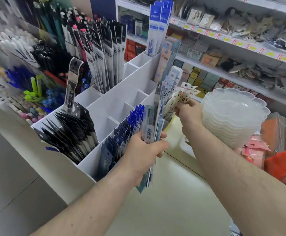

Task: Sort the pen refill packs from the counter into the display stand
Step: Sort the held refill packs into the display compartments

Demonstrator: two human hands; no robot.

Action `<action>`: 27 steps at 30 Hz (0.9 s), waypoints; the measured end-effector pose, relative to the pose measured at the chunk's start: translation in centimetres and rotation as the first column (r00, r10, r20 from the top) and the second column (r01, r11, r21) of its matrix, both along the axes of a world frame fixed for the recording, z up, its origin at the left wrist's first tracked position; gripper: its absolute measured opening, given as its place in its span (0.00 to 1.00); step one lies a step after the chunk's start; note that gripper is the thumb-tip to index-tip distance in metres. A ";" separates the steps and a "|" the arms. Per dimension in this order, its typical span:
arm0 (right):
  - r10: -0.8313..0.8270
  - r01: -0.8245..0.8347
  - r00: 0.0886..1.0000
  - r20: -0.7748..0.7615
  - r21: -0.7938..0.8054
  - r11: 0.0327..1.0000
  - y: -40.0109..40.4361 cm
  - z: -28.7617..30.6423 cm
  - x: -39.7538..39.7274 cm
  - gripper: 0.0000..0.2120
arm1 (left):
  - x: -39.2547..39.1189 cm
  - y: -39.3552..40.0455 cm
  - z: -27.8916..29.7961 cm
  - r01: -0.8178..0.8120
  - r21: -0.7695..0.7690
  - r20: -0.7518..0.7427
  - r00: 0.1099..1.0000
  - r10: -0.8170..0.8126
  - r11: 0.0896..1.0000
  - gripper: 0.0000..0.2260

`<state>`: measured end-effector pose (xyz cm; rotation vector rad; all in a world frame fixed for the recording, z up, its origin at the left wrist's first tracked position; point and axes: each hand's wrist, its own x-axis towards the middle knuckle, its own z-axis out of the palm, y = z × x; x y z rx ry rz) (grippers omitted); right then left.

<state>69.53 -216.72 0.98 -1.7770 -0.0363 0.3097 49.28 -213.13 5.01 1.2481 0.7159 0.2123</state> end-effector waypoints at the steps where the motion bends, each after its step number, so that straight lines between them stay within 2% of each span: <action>1: -0.002 0.003 1.000 -0.021 0.025 1.000 0.1 0.1 0.0 0.04 | 0.0 0.0 0.0 0.000 0.002 -0.004 1.000 0.000 1.000 0.08; 3: 0.007 -0.001 0.998 -0.064 0.085 0.996 0.6 0.3 -0.1 0.08 | 0.0 0.0 0.0 0.002 0.003 -0.003 1.000 -0.002 1.000 0.08; 13: 0.059 0.013 0.966 -0.253 0.275 0.961 1.2 0.4 0.0 0.10 | -0.2 0.2 -0.1 0.007 0.017 -0.012 1.000 -0.007 1.000 0.08; 16: 0.072 -0.020 0.969 -0.235 0.214 0.977 0.9 -0.5 0.0 0.08 | -0.2 0.2 -0.2 0.008 0.013 -0.011 1.000 -0.007 1.000 0.08; 19: 0.057 -0.047 0.991 -0.118 0.085 0.995 0.8 -1.4 0.2 0.10 | -0.2 0.2 -0.2 0.006 0.011 -0.008 1.000 -0.006 1.000 0.08; 22: 0.024 -0.024 1.000 -0.003 -0.032 0.999 0.6 -2.5 0.5 0.07 | -0.2 0.3 -0.2 0.006 0.014 -0.016 1.000 -0.006 1.000 0.07; 27: -0.009 0.022 0.995 0.097 -0.139 0.990 0.7 -2.9 0.9 0.03 | -0.1 0.3 -0.2 0.009 0.013 -0.019 1.000 -0.009 1.000 0.07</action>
